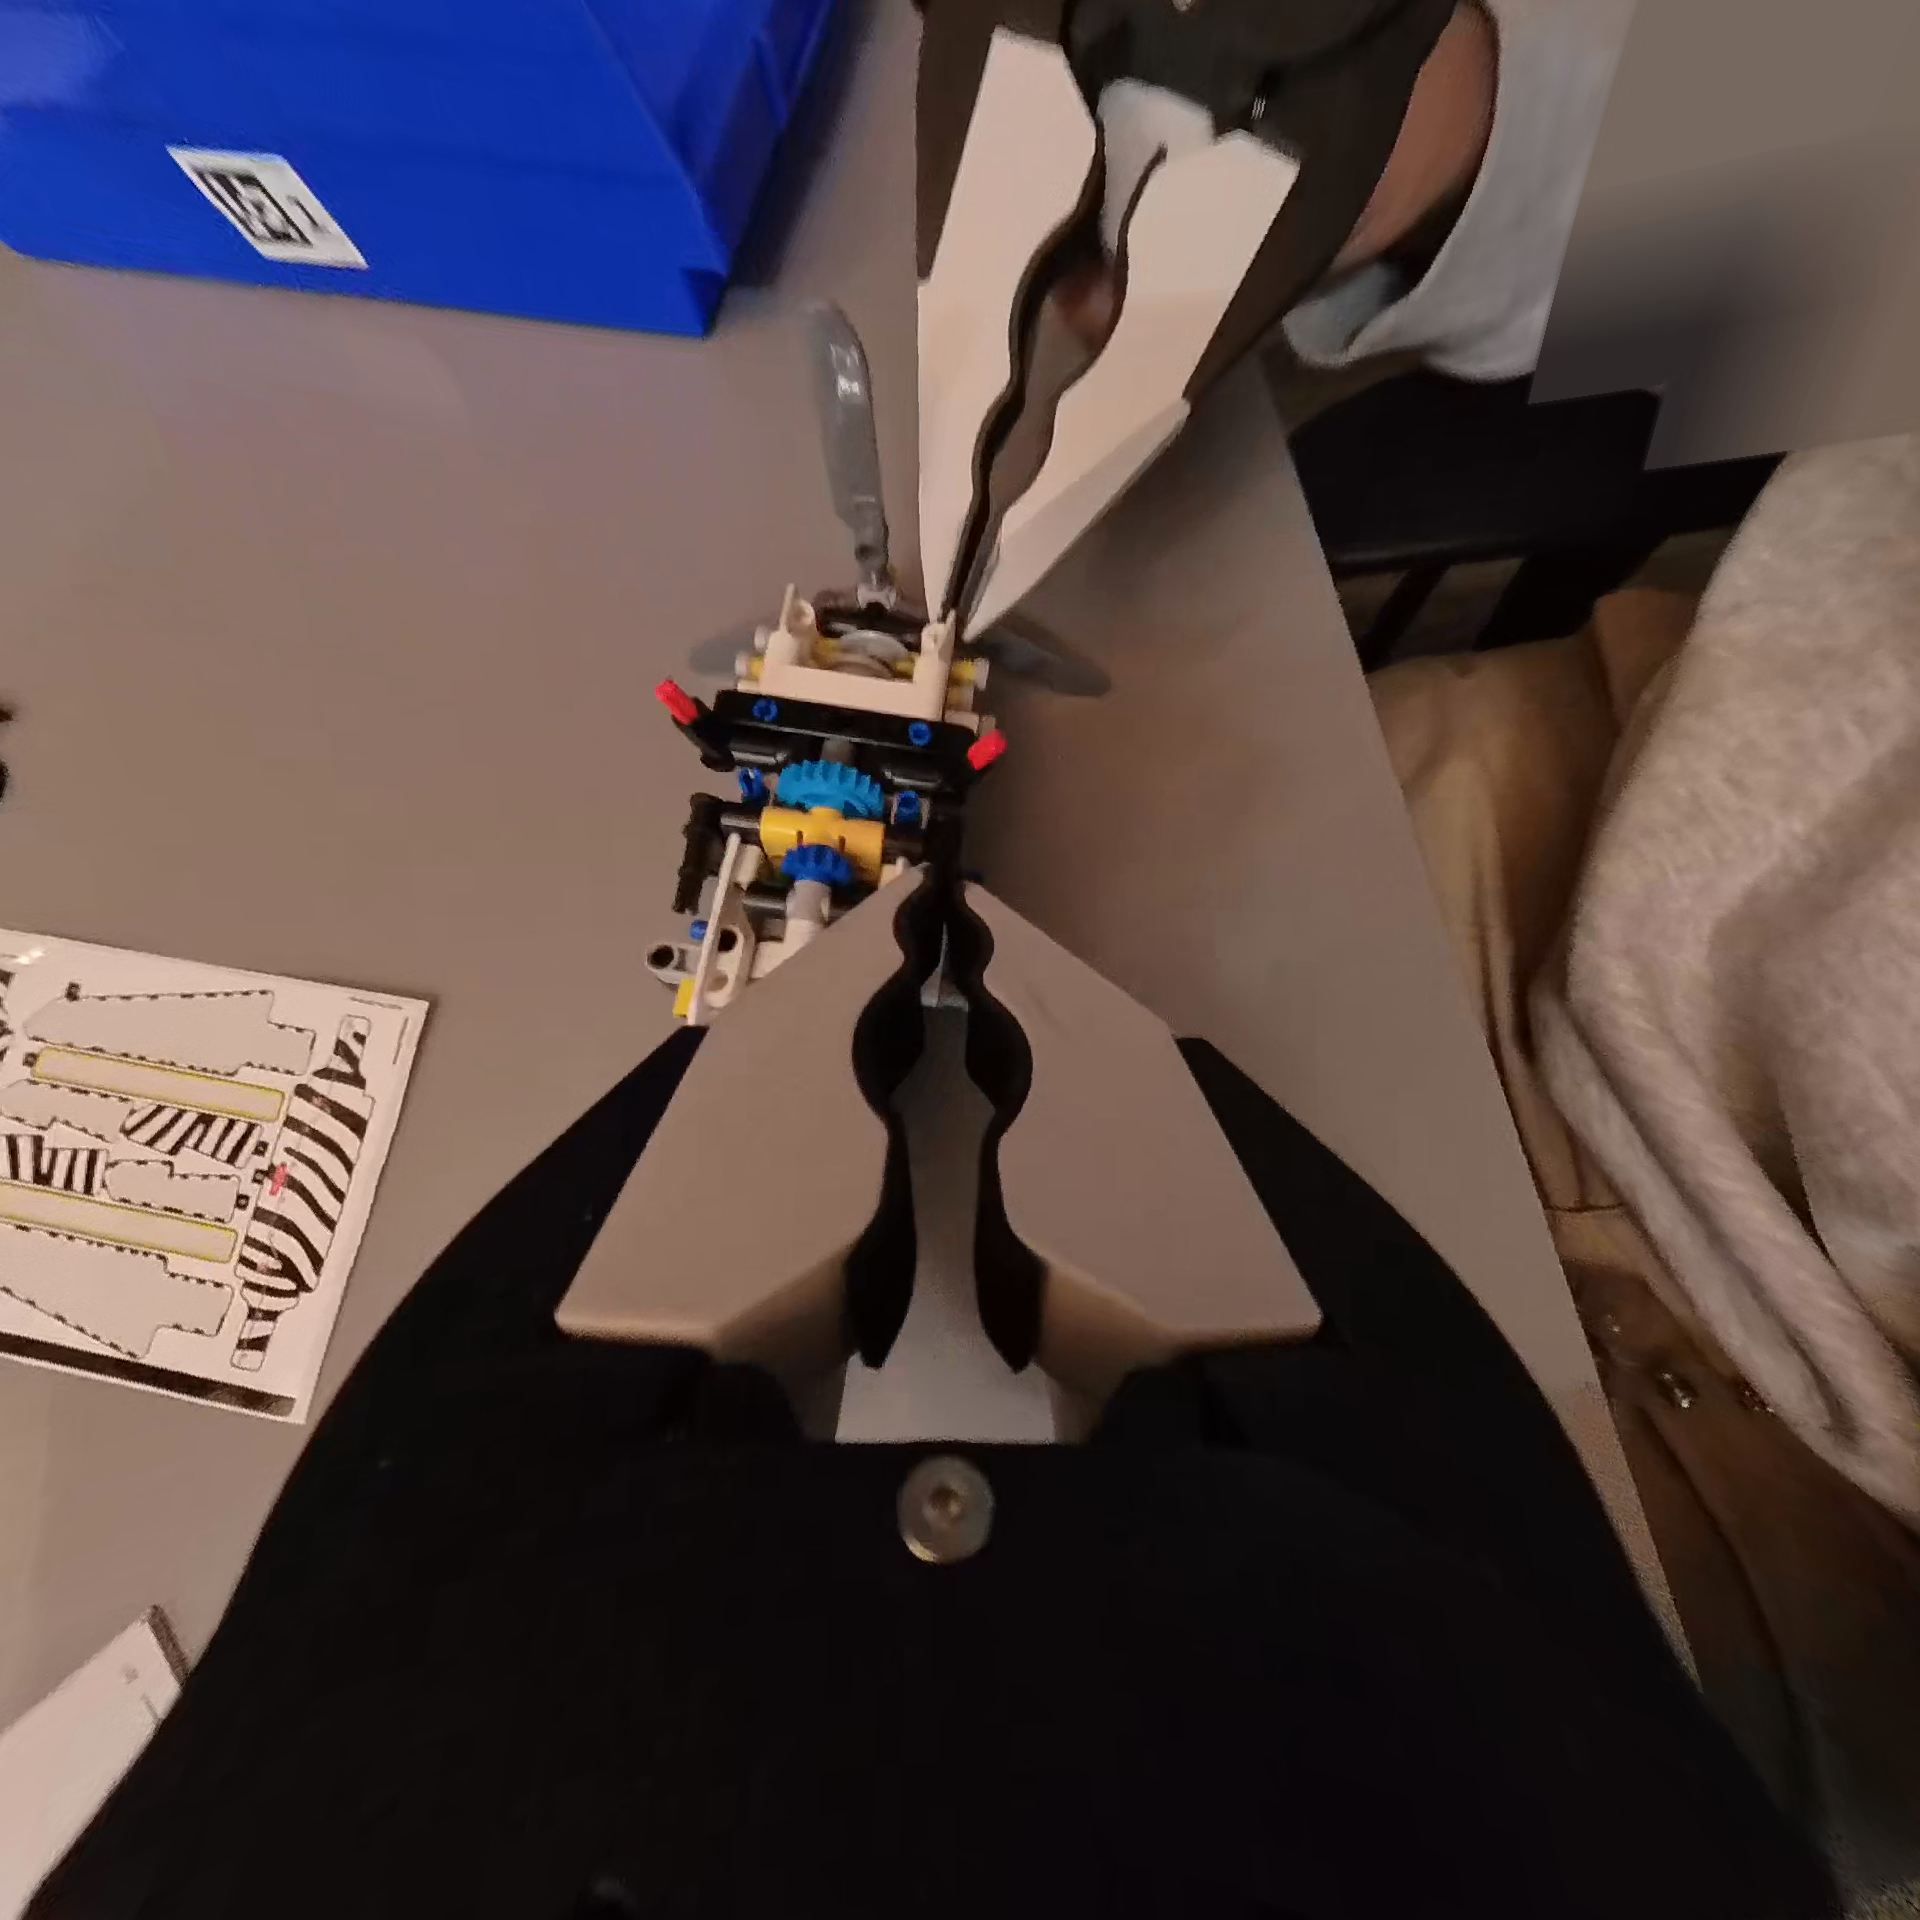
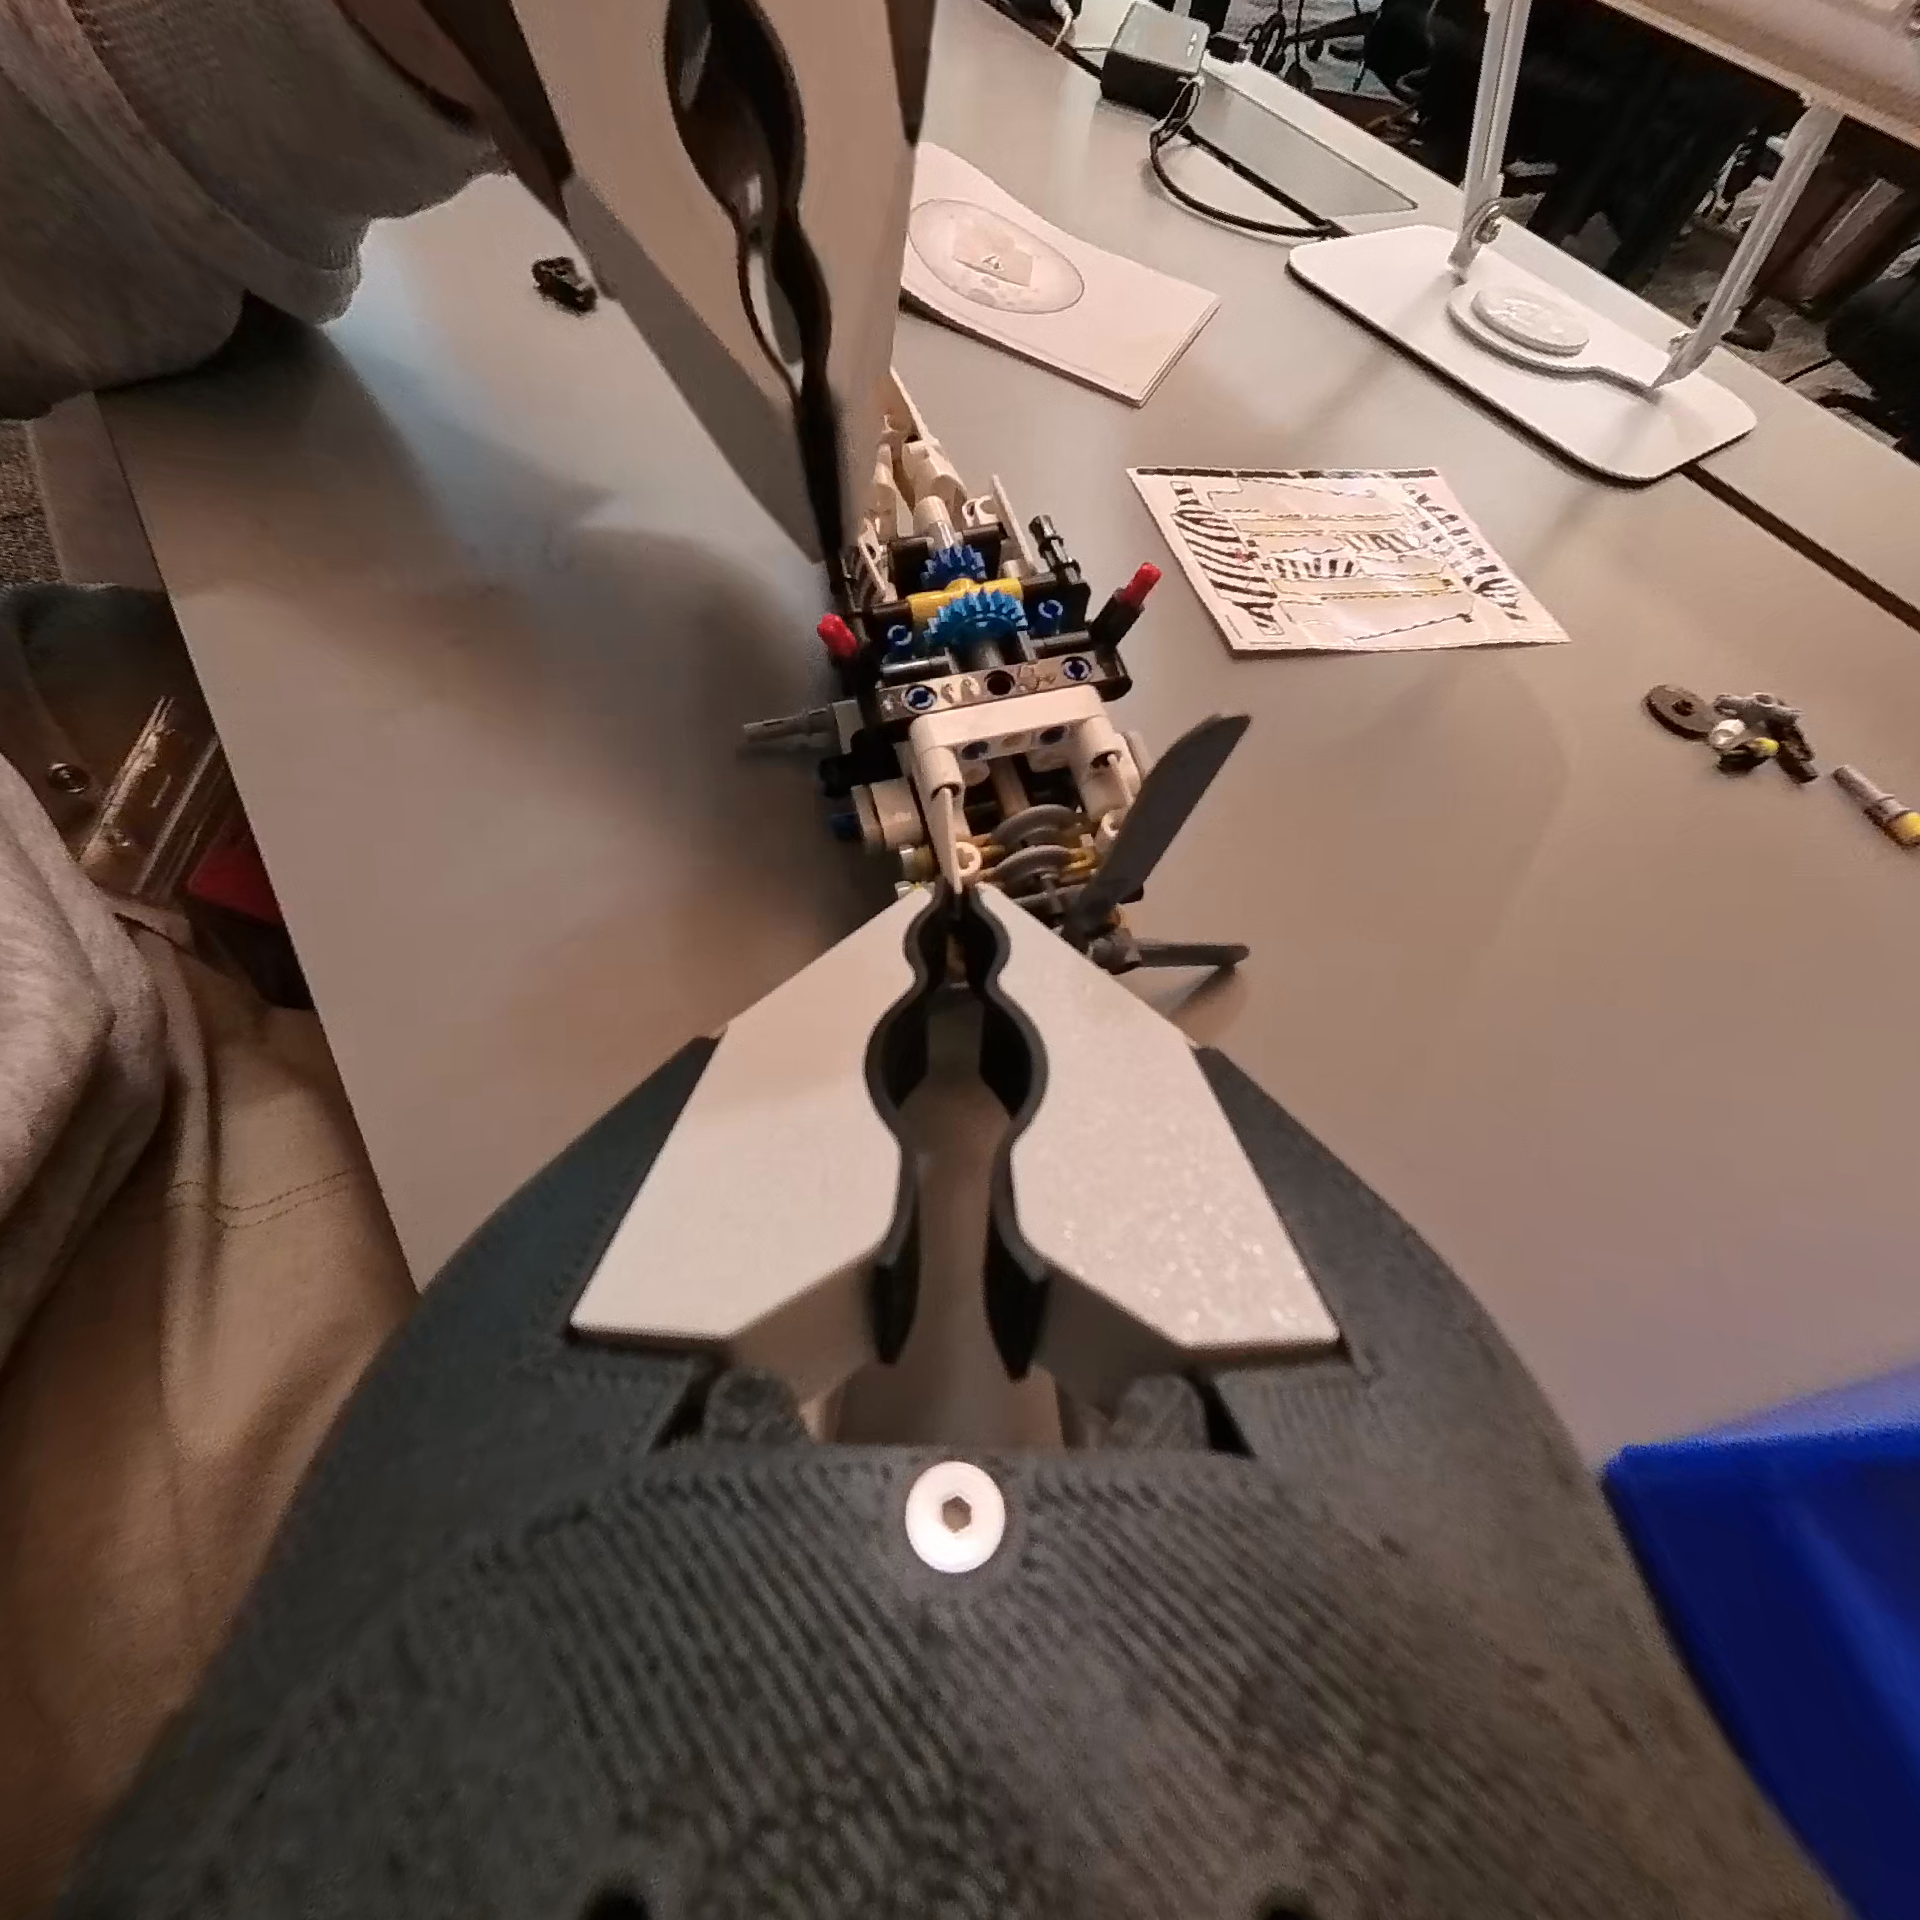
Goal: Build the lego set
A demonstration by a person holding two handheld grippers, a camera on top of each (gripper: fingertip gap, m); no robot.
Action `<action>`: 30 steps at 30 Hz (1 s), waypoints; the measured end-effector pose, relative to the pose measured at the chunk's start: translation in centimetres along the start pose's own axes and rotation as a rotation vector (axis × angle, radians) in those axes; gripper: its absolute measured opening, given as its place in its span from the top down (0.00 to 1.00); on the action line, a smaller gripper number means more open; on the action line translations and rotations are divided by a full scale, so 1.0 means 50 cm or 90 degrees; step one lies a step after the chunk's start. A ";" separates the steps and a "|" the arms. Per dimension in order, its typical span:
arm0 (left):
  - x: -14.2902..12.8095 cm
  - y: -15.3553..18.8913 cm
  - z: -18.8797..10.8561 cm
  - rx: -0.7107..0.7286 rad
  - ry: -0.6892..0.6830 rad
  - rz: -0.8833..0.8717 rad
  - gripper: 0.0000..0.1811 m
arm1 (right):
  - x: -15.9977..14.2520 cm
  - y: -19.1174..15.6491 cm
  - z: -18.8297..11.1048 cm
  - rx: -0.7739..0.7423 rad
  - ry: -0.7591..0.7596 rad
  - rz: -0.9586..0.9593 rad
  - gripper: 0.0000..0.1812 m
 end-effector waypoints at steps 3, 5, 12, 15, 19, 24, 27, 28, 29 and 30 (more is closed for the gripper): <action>-0.002 0.003 0.005 0.002 -0.013 -0.002 1.00 | -0.001 0.000 0.001 -0.002 -0.002 -0.001 1.00; -0.003 0.003 0.004 0.005 -0.022 -0.004 1.00 | -0.001 0.000 0.001 -0.002 -0.003 -0.002 1.00; -0.008 0.002 0.002 0.006 -0.032 -0.003 1.00 | -0.001 0.000 0.002 -0.001 -0.002 -0.002 1.00; -0.007 0.002 0.002 0.005 -0.030 -0.003 1.00 | -0.001 0.000 0.002 -0.002 -0.002 -0.003 1.00; -0.005 0.003 0.001 -0.001 -0.019 0.002 1.00 | 0.000 0.001 0.002 -0.002 -0.002 -0.003 1.00; 0.024 0.000 -0.019 -0.024 0.069 -0.028 0.95 | 0.000 0.001 0.003 -0.006 -0.002 -0.007 1.00; 0.023 -0.024 -0.028 -0.005 0.096 -0.061 0.86 | 0.000 0.001 0.003 -0.006 -0.002 -0.007 1.00; 0.022 -0.031 -0.030 0.002 0.103 -0.069 0.83 | 0.000 0.001 0.003 -0.007 -0.002 -0.008 1.00; 0.022 -0.037 -0.033 0.007 0.113 -0.075 0.82 | 0.000 0.001 0.004 -0.007 -0.002 -0.008 1.00; 0.024 -0.041 -0.036 0.008 0.126 -0.081 0.80 | 0.000 0.001 0.004 -0.008 -0.001 -0.009 1.00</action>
Point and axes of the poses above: each gripper's, where its closed fingertips meet, z out along the fingers, x out of its top, y = z × x across the jaws, the point moved 2 cm from there along -z, back along the fingers, and after that the axes turned 2 degrees about -x, right-handed, at the moved point
